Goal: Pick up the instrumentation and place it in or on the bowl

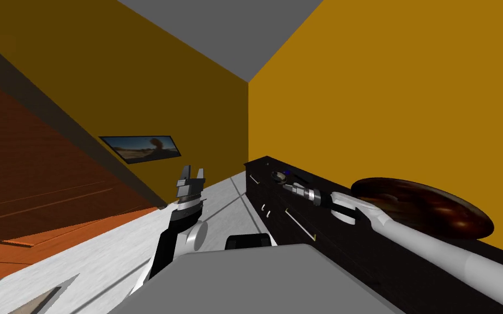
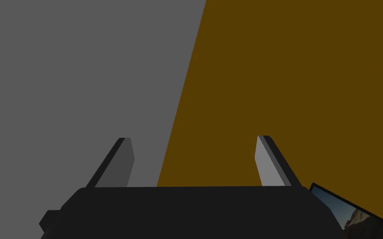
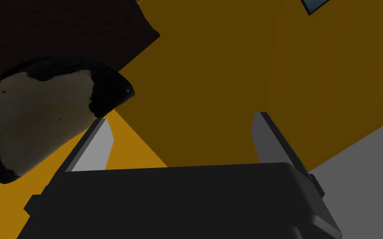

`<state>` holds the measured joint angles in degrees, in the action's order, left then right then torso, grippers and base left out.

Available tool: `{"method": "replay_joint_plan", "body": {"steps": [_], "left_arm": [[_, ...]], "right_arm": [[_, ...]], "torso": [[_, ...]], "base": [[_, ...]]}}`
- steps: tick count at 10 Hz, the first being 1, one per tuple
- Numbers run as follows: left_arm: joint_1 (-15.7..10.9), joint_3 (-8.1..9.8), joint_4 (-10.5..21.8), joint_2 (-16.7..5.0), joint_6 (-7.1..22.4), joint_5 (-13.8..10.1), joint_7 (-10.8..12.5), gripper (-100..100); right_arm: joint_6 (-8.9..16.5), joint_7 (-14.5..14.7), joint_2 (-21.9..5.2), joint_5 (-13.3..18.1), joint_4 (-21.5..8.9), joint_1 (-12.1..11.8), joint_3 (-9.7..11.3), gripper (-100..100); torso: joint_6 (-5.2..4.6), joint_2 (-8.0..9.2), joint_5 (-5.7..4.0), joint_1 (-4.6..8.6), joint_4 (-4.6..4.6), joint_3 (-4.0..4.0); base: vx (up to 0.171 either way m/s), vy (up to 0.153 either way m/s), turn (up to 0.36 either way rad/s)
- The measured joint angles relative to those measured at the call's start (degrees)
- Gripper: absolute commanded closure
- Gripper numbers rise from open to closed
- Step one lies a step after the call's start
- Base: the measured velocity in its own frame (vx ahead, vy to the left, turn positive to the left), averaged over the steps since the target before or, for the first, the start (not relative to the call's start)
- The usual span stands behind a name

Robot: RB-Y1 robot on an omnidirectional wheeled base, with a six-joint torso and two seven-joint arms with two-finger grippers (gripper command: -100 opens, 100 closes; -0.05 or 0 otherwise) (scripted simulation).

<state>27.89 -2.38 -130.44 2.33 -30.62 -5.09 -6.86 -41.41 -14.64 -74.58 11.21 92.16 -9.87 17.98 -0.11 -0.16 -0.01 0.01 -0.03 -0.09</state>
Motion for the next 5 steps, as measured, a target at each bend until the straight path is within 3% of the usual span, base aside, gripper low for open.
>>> {"method": "replay_joint_plan", "body": {"steps": [2,5], "left_arm": [[0.0,0.0,0.0,0.0,0.0,0.0,0.0,0],[0.0,0.0,0.0,0.0,0.0,0.0,0.0,0]], "right_arm": [[-0.5,-0.1,-2.2,1.4,-3.0,2.0,2.2,-100],[-1.0,-0.1,-6.4,3.6,-6.7,3.1,4.9,-100]], "torso": [[0.04,0.01,0.0,0.0,0.0,0.01],[0.0,-0.05,0.0,-0.04,-0.01,-0.03]], "base": [[0.027,0.005,0.149],[0.045,0.014,0.14]]}}
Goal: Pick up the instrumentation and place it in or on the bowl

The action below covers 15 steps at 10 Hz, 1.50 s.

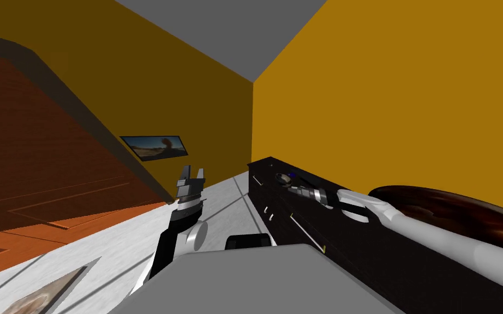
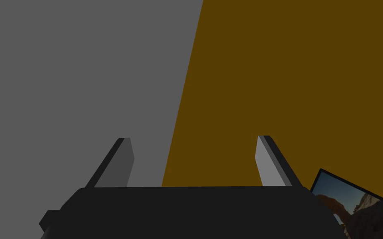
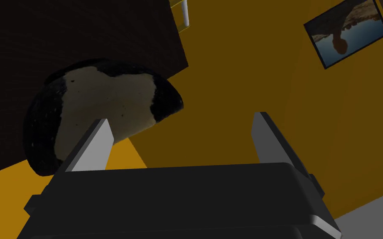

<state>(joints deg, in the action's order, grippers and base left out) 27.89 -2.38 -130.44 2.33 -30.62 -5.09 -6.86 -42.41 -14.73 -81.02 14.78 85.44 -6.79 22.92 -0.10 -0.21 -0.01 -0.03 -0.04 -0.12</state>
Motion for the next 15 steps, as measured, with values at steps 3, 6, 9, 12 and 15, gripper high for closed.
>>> {"method": "replay_joint_plan", "body": {"steps": [3,6,9,12,15], "left_arm": [[0.0,0.0,0.0,0.0,0.0,0.0,0.0,0],[0.0,0.0,0.0,0.0,0.0,0.0,0.0,0],[0.0,0.0,0.0,0.0,0.0,0.0,0.0,0],[0.0,0.0,0.0,0.0,0.0,0.0,0.0,0],[0.0,0.0,0.0,0.0,0.0,0.0,0.0,0]], "right_arm": [[-1.3,1.0,-4.2,2.6,-4.9,0.3,3.3,-100],[-1.8,2.5,-9.0,3.6,-7.3,-1.4,5.0,-100],[-3.8,2.2,-10.3,8.0,-14.2,1.6,9.8,-100],[-4.8,3.1,-12.9,9.4,-17.3,0.9,11.8,-100],[-5.0,3.5,-14.6,10.9,-19.1,0.6,13.7,-100]], "torso": [[0.01,-0.02,0.0,0.04,0.0,-0.01],[0.0,0.0,-0.01,0.01,0.0,0.0],[0.01,-0.04,0.0,-0.01,0.0,-0.02],[-0.01,0.05,-0.01,0.05,0.02,0.03],[-0.01,0.08,0.0,-0.01,0.02,0.05]], "base": [[0.045,0.0,0.118],[0.036,0.005,0.066],[0.052,0.012,0.127],[0.034,-0.004,0.045],[0.028,0.006,0.044]]}}
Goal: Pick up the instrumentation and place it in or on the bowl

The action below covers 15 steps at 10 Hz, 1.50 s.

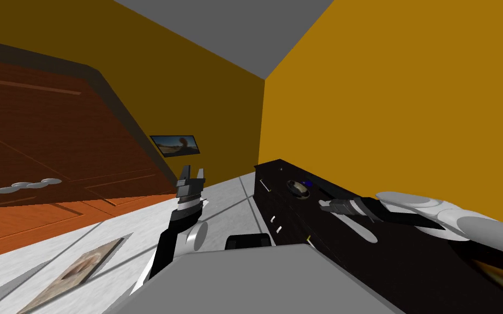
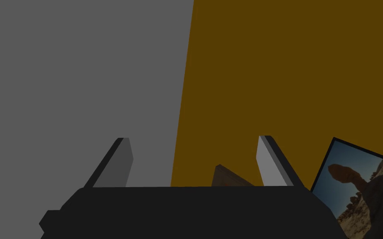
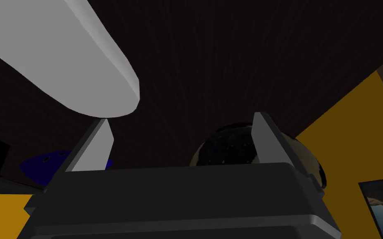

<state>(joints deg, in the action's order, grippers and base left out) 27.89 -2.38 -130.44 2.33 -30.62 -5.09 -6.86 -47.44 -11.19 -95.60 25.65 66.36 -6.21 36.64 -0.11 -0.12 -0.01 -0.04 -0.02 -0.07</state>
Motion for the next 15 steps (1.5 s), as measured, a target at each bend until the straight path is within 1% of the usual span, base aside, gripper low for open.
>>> {"method": "replay_joint_plan", "body": {"steps": [1,2,3,4,5,6,7,8,9,10,11,12,13,15], "left_arm": [[0.0,0.0,0.0,0.0,0.0,0.0,0.0,0],[0.0,0.0,0.0,0.0,0.0,0.0,0.0,0],[0.0,0.0,0.0,0.0,0.0,0.0,0.0,0],[0.0,0.0,0.0,0.0,0.0,0.0,0.0,0],[0.0,0.0,0.0,0.0,0.0,0.0,0.0,0],[0.0,0.0,0.0,0.0,0.0,0.0,0.0,0],[0.0,0.0,0.0,0.0,0.0,0.0,0.0,0],[0.0,0.0,0.0,0.0,0.0,0.0,0.0,0],[0.0,0.0,0.0,0.0,0.0,0.0,0.0,0],[0.0,0.0,0.0,0.0,0.0,0.0,0.0,0],[0.0,0.0,0.0,0.0,0.0,0.0,0.0,0],[0.0,0.0,0.0,0.0,0.0,0.0,0.0,0],[0.0,0.0,0.0,0.0,0.0,0.0,0.0,0],[0.0,0.0,0.0,0.0,0.0,0.0,0.0,0]], "right_arm": [[0.3,0.2,-1.2,-0.2,0.5,-1.0,0.5,-100],[0.5,0.4,-2.3,0.5,0.0,-1.4,1.7,-100],[1.1,1.5,-3.2,0.8,-0.7,-3.0,3.2,-100],[1.2,2.0,-4.5,0.6,-0.8,-3.5,3.9,-100],[0.6,1.9,-4.6,1.0,-1.4,-3.2,4.1,-100],[0.7,1.9,-4.8,1.9,-1.9,-3.3,5.2,-100],[0.2,1.8,-4.9,2.6,-3.0,-3.0,5.8,-100],[-0.2,2.4,-5.3,2.8,-3.9,-3.7,6.7,-100],[-0.7,3.4,-5.2,3.3,-5.6,-4.3,8.0,-100],[-0.9,3.5,-6.0,3.8,-5.6,-4.7,9.2,-100],[-1.3,3.6,-6.1,4.4,-6.4,-5.0,10.1,-100],[-1.4,3.7,-6.1,4.4,-6.6,-5.0,10.2,0],[-1.4,3.7,-6.1,4.4,-6.6,-5.0,10.1,-100],[-0.1,4.2,-4.2,4.6,-7.2,-5.6,10.1,-100]], "torso": [[-0.01,-0.01,0.01,-0.01,0.0,-0.01],[0.0,-0.07,0.01,0.0,-0.02,-0.04],[-0.01,-0.18,0.0,-0.02,-0.04,-0.1],[-0.01,-0.13,0.02,-0.03,-0.03,-0.08],[-0.01,0.0,-0.01,0.01,-0.01,-0.01],[-0.01,0.02,-0.01,0.01,0.0,0.01],[-0.01,0.02,-0.01,0.02,0.0,0.01],[-0.02,-0.01,-0.01,0.0,0.0,0.0],[-0.02,-0.03,-0.01,-0.01,-0.01,-0.02],[-0.01,-0.07,0.0,-0.01,-0.02,-0.04],[-0.01,-0.07,-0.01,0.02,-0.02,-0.05],[-0.01,0.01,-0.01,0.02,0.0,0.0],[-0.01,0.07,-0.01,0.01,0.01,0.04],[-0.01,0.06,-0.03,0.05,0.01,0.03]], "base": [[0.054,0.004,0.093],[0.09,0.013,0.116],[0.061,0.009,0.022],[0.016,-0.001,-0.01],[0.024,0.003,0.06],[0.027,0.001,0.032],[0.038,0.006,0.044],[0.048,0.011,0.059],[0.056,0.005,0.045],[0.052,-0.002,0.028],[0.021,-0.002,0.002],[0.0,0.0,0.0],[0.013,-0.003,0.053],[0.018,-0.005,0.044]]}}
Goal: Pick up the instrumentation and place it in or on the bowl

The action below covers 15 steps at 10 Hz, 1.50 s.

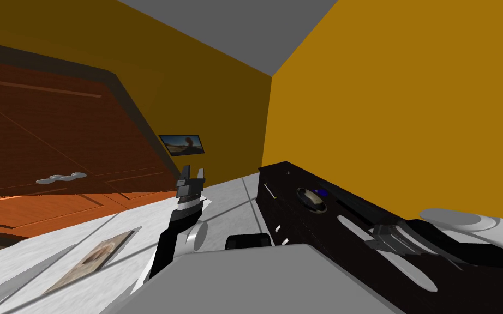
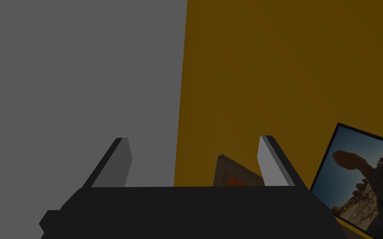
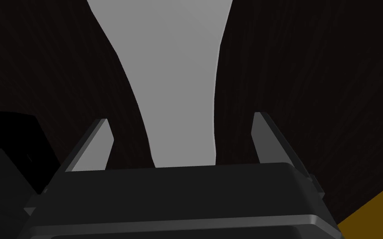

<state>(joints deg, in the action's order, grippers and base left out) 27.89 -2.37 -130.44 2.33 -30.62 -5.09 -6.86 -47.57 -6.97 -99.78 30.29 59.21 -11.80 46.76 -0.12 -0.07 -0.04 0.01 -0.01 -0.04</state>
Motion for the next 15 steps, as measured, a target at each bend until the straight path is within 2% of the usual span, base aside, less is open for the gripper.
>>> {"method": "replay_joint_plan", "body": {"steps": [1,2,6,7,8,10,11,12,13,15], "left_arm": [[0.0,0.0,0.0,0.0,0.0,0.0,0.0,0],[0.0,0.0,0.0,0.0,0.0,0.0,0.0,0],[0.0,0.0,0.0,0.0,0.0,0.0,0.0,0],[0.0,0.0,0.0,0.0,0.0,0.0,0.0,0],[0.0,0.0,0.0,0.0,0.0,0.0,0.0,0],[0.0,0.0,0.0,0.0,0.0,0.0,0.0,0],[0.0,0.0,0.0,0.0,0.0,0.0,0.0,0],[0.0,0.0,0.0,0.0,0.0,0.0,0.0,0],[0.0,-0.01,0.0,0.0,0.0,0.0,0.0,0],[0.0,-0.01,0.0,0.0,0.0,0.0,0.0,0]], "right_arm": [[0.5,0.3,1.1,0.2,-0.6,-0.2,0.0,-100],[0.6,0.4,1.2,0.2,-0.6,-0.2,0.0,100],[0.6,0.4,1.1,0.3,-0.6,-0.2,0.0,100],[0.6,0.4,1.1,0.3,-0.6,-0.2,0.0,0],[0.6,0.4,1.1,0.3,-0.6,-0.2,0.0,100],[-0.2,-0.2,-1.3,-0.4,0.9,0.1,0.0,100],[-0.3,-0.3,-1.5,-0.4,1.0,0.1,0.0,0],[-0.3,-0.3,-1.5,-0.4,1.0,0.1,0.0,100],[-0.6,0.0,-2.6,-0.9,0.3,0.6,-0.4,100],[-0.1,-0.3,-6.6,-3.0,1.9,1.0,-1.1,100]], "torso": [[0.0,0.0,0.0,0.0,0.0,0.0],[-0.01,0.03,0.02,-0.02,0.01,0.02],[-0.01,0.07,0.01,-0.03,0.02,0.04],[-0.01,0.07,0.01,-0.04,0.02,0.04],[-0.01,0.07,0.01,-0.04,0.02,0.04],[-0.06,0.17,0.08,-0.12,0.05,0.1],[-0.04,0.15,0.04,-0.1,0.04,0.09],[-0.03,0.11,0.04,-0.08,0.03,0.07],[0.02,0.19,0.19,-0.4,0.07,0.12],[0.07,0.26,0.38,-0.71,0.12,0.18]], "base": [[0.007,-0.003,0.007],[0.0,0.0,0.0],[0.0,0.0,0.0],[0.0,0.0,0.0],[-0.012,0.005,-0.056],[-0.017,0.003,-0.046],[0.0,0.0,0.0],[-0.047,0.092,0.008],[-0.054,0.1,0.002],[-0.06,0.09,0.029]]}}
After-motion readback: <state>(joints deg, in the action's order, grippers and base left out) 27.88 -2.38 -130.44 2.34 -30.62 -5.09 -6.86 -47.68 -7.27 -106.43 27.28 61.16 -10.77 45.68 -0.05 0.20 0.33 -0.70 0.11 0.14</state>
